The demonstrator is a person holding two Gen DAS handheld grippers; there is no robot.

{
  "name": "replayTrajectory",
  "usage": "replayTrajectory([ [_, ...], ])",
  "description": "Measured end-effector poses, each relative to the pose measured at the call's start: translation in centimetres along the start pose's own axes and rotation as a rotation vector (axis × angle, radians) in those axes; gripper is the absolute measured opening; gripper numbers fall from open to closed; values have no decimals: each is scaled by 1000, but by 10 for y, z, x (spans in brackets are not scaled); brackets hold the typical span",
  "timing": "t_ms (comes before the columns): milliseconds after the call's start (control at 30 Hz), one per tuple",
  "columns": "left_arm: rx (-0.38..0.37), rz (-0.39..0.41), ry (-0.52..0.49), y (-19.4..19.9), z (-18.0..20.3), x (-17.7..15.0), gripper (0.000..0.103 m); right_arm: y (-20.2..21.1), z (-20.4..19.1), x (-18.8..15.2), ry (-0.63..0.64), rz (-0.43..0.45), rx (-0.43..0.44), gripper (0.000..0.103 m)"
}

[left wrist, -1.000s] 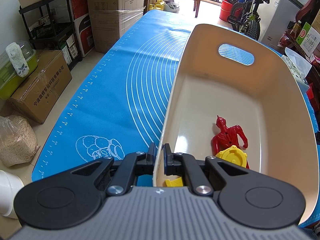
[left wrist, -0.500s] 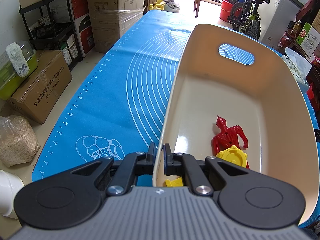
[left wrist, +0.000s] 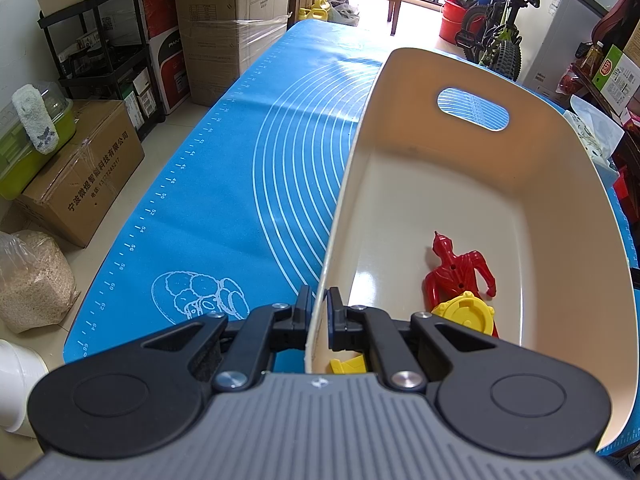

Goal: Organize rigid objects
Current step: 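Move the right tool to the green ointment tin and grasp it, then carry the green tin into the basket and open the right tool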

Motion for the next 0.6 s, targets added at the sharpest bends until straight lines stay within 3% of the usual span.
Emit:
replayTrajectory([
  [333, 0, 0, 0, 0, 0, 0, 9, 31, -2, -2, 59, 66, -27, 55],
  [600, -1, 0, 1, 0, 0, 0, 9, 62, -26, 8, 121, 138, 11, 55],
])
Point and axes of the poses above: each gripper's, at about its wrist camera, not at the fingertips, and y roughly against the way its jaws point, z to its right, x to its top, the point moved 4 cm from there along -y, roughly the way its jaws point, and after that the axes turned 6 degrees about -z, right-handed, at the moved point
